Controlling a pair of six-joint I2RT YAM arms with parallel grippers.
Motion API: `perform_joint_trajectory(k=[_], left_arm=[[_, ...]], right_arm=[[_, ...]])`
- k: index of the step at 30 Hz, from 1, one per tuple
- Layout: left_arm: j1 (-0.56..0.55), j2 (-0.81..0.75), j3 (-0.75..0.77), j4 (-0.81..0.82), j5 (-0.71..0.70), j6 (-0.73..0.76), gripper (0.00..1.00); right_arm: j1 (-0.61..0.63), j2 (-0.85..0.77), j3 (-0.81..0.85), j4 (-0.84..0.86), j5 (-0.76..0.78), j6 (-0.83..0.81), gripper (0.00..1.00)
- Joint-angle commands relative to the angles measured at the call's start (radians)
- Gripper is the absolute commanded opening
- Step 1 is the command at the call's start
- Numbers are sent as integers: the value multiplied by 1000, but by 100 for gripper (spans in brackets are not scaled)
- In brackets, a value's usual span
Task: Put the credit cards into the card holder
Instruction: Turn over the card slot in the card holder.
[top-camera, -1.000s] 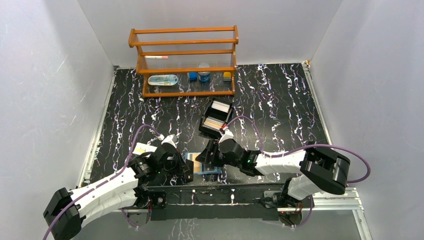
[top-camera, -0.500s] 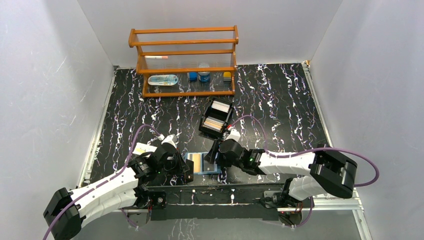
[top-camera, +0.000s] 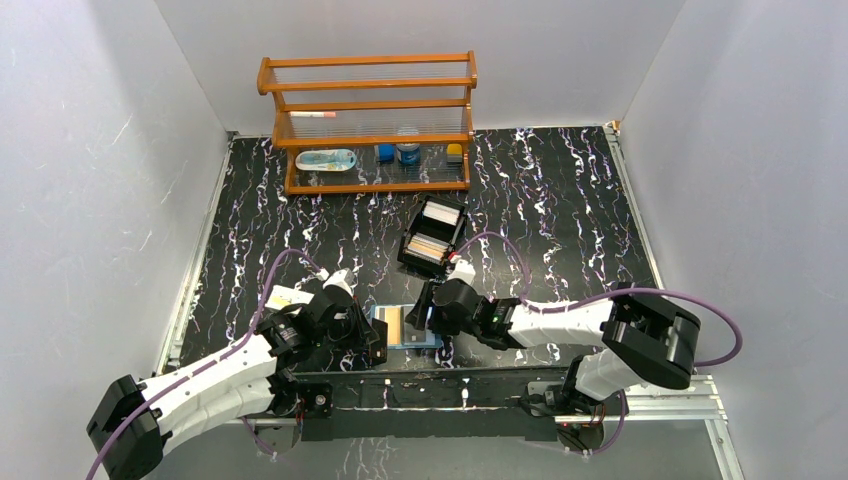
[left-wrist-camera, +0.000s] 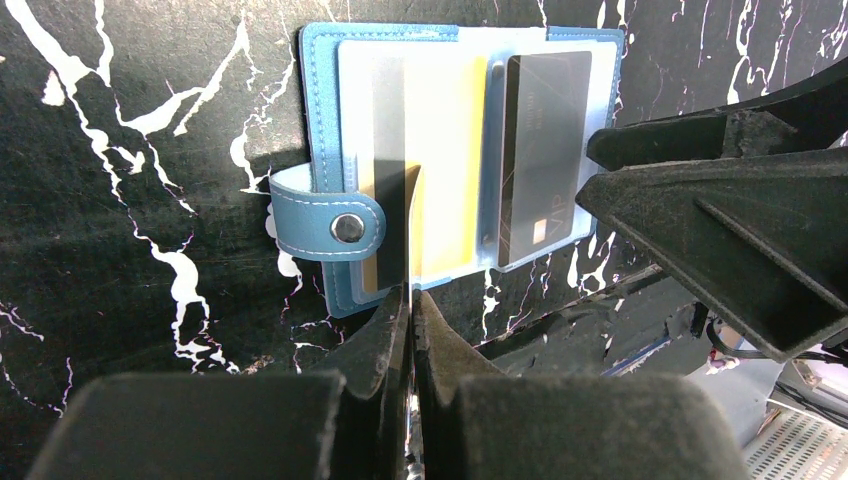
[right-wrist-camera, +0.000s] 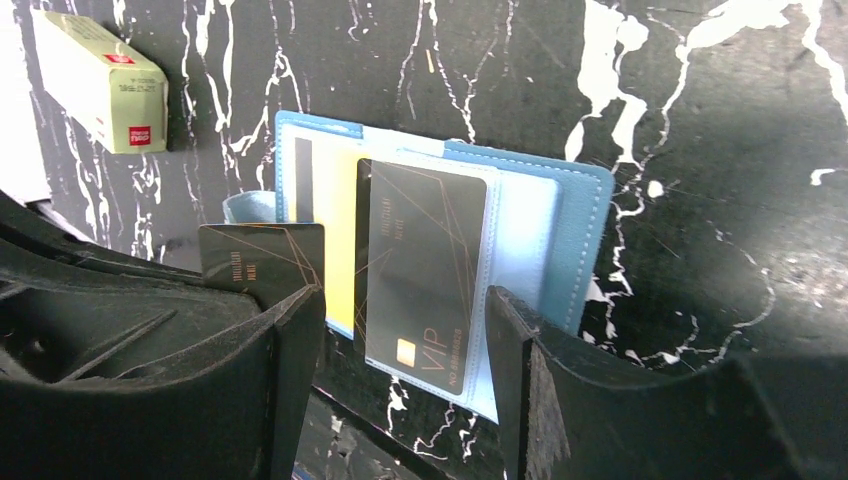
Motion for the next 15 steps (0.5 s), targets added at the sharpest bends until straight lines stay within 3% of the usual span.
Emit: perform_joint_trajectory(k=[1, 15], left_arm=[[3, 5, -15, -24, -1, 14, 0], [3, 11, -14, -14, 11, 18, 0]], right_arm=[[3, 17, -8, 128, -27, 3, 68], [1, -1, -116, 438, -95, 79, 69]])
